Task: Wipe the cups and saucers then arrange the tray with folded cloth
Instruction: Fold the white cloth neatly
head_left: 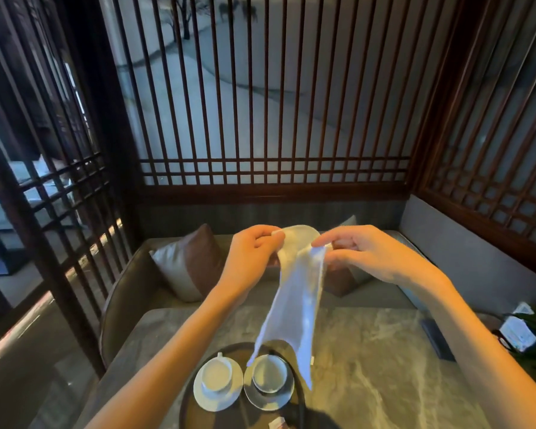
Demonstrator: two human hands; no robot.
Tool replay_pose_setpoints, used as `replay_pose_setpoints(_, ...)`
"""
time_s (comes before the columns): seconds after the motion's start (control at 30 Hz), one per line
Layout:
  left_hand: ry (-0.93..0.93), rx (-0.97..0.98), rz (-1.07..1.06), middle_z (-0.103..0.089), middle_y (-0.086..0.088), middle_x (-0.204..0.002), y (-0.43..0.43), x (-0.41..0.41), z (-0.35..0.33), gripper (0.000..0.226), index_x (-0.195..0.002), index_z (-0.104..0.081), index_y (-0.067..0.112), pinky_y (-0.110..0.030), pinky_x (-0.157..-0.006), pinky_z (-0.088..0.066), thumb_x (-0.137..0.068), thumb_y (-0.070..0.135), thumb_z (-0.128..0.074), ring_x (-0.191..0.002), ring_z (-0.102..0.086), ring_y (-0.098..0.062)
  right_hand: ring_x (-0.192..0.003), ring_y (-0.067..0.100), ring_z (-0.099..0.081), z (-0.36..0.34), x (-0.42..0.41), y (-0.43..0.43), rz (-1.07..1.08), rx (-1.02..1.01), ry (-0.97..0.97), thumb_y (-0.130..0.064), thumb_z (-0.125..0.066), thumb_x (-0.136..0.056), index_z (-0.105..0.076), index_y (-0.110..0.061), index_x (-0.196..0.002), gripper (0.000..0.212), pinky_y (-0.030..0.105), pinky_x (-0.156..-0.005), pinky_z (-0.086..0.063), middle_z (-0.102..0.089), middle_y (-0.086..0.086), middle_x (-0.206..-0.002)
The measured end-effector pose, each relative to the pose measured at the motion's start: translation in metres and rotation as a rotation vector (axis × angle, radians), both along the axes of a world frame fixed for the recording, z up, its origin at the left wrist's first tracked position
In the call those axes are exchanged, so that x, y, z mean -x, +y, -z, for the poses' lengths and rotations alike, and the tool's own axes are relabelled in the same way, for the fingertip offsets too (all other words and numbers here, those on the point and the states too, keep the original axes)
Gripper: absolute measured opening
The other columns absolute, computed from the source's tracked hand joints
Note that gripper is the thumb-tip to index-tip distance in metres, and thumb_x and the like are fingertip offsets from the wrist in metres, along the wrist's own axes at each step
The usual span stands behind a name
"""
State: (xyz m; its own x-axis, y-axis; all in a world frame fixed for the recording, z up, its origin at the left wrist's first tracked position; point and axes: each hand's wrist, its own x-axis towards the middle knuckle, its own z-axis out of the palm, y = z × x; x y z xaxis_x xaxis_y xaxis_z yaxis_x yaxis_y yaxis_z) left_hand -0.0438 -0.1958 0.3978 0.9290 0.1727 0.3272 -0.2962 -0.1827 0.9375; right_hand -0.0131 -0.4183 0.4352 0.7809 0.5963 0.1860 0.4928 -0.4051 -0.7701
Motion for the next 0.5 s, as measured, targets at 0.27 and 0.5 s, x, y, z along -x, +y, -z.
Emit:
replay_pose_setpoints(0.27,-0.049,-0.071,0.140,-0.075,0.002,-0.093,-0.016,0.019,-0.008,0.024,-0.093,-0.072,0.038,-0.040,-0.079,-0.063,-0.097,0.020,-0.056,-0.087,-0.073,-0.021,-0.102,0.000,-0.049,-0.013,0.007,0.022,0.047,0.144,-0.434,-0.048,-0.072,-0.079,-0.063,-0.050,-0.081,0.009,0.018,-0.084,-0.041,-0.059,-0.021,-0.098)
replay_pose_setpoints(0.5,-0.063,-0.084,0.224,-0.074,0.005,-0.101,-0.022,0.032,-0.012,0.026,-0.102,-0.069,0.039,-0.028,-0.084,-0.061,-0.101,0.021,-0.050,-0.096,-0.070,-0.011,-0.082,0.004,-0.059,-0.013,0.014,0.027,0.099,0.022,-0.413,-0.042,-0.076,-0.078,-0.056,-0.040,-0.079,0.020,0.018,-0.067,-0.050,-0.062,-0.016,-0.083)
